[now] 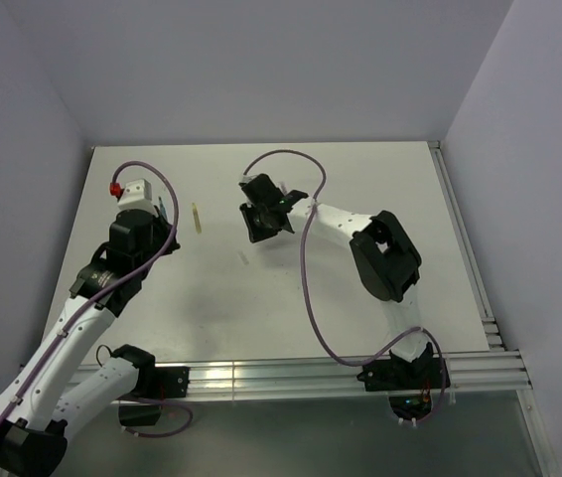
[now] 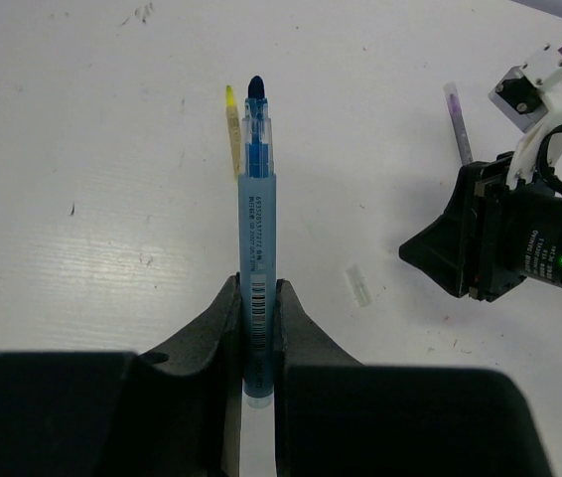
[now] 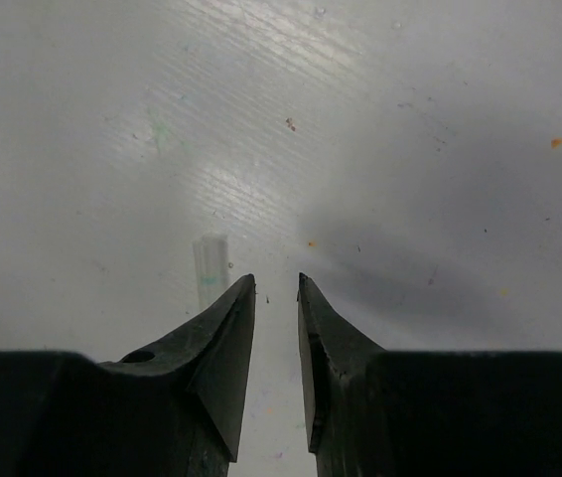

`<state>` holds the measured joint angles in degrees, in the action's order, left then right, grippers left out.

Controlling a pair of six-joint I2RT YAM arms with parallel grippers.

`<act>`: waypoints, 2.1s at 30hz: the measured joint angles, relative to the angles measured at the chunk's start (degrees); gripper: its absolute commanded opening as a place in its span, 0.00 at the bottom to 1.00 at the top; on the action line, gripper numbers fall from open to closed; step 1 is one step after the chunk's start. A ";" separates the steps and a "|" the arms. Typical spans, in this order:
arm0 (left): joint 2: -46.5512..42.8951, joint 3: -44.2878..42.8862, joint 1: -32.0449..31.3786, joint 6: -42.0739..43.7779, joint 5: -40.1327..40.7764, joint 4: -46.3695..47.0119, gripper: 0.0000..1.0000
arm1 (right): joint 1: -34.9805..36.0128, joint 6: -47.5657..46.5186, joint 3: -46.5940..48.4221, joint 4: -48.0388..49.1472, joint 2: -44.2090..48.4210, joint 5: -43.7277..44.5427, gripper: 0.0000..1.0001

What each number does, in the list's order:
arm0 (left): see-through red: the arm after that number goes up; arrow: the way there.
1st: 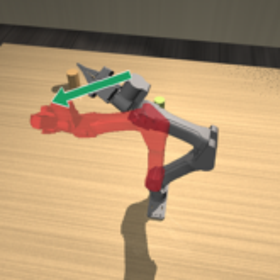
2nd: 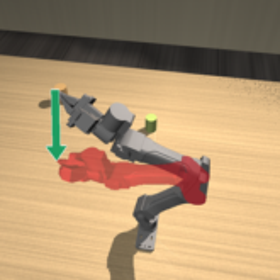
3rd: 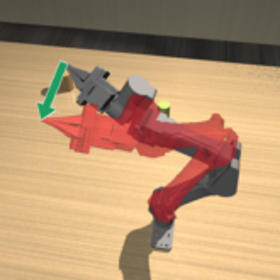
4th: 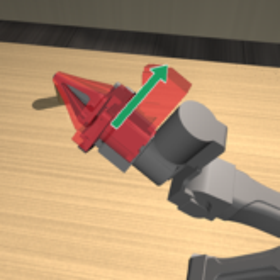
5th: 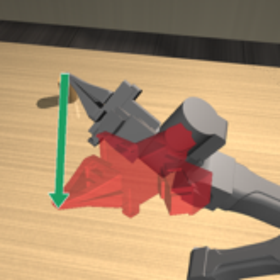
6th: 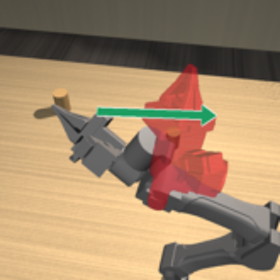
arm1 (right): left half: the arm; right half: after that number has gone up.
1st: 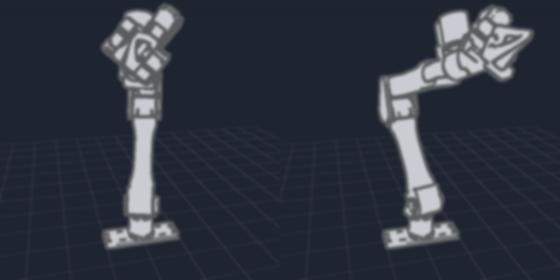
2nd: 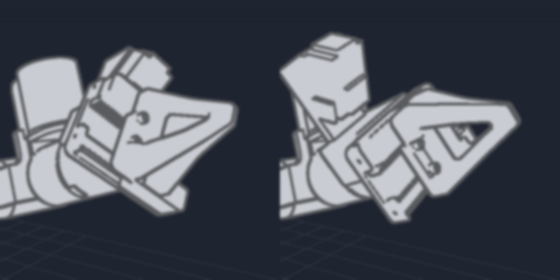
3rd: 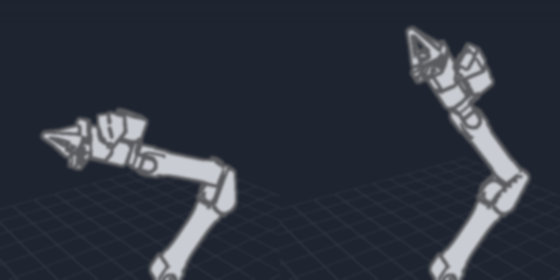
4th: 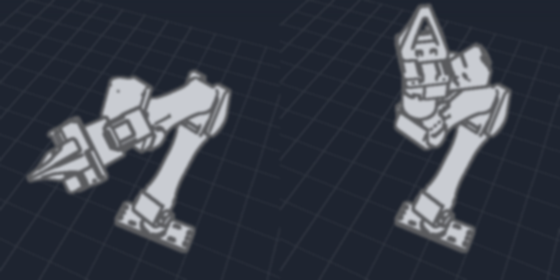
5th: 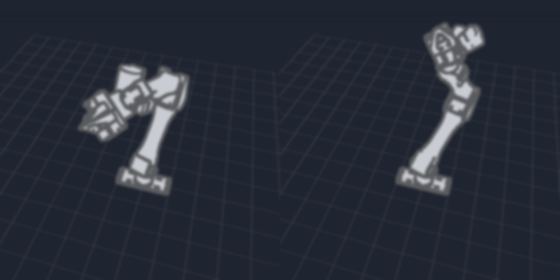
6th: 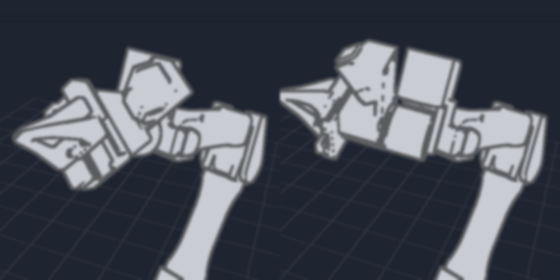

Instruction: Insert the pens into the pen caps

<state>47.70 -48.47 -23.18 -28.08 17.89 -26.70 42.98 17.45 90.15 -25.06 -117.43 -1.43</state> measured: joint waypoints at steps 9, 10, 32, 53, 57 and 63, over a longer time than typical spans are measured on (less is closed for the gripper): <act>0.09 0.31 1.53 0.04 -1.25 -0.13 0.00 | 1.66 -1.03 1.73 -1.79 -2.08 -0.55 0.43; 0.09 0.35 1.51 0.09 -1.46 -0.15 0.00 | 1.95 -1.05 1.86 -1.75 -2.08 -0.57 0.44; 0.09 0.39 1.51 0.42 -2.67 -0.13 0.00 | 4.42 -1.49 5.99 -4.70 -7.15 2.34 0.44; 0.09 0.46 1.51 0.42 -3.04 -0.13 0.00 | 6.16 -2.43 8.11 -6.38 -9.60 3.98 0.36; 0.09 0.46 1.51 0.42 -3.04 -0.13 0.00 | 6.19 -2.69 8.26 -6.60 -9.79 4.17 0.34; 0.09 0.48 1.51 0.42 -3.06 -0.13 0.00 | 6.75 -3.45 9.20 -7.61 -10.32 5.53 0.29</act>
<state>47.79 -47.99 -21.67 -27.66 14.83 -26.83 49.74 14.00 99.35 -32.67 -127.74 4.10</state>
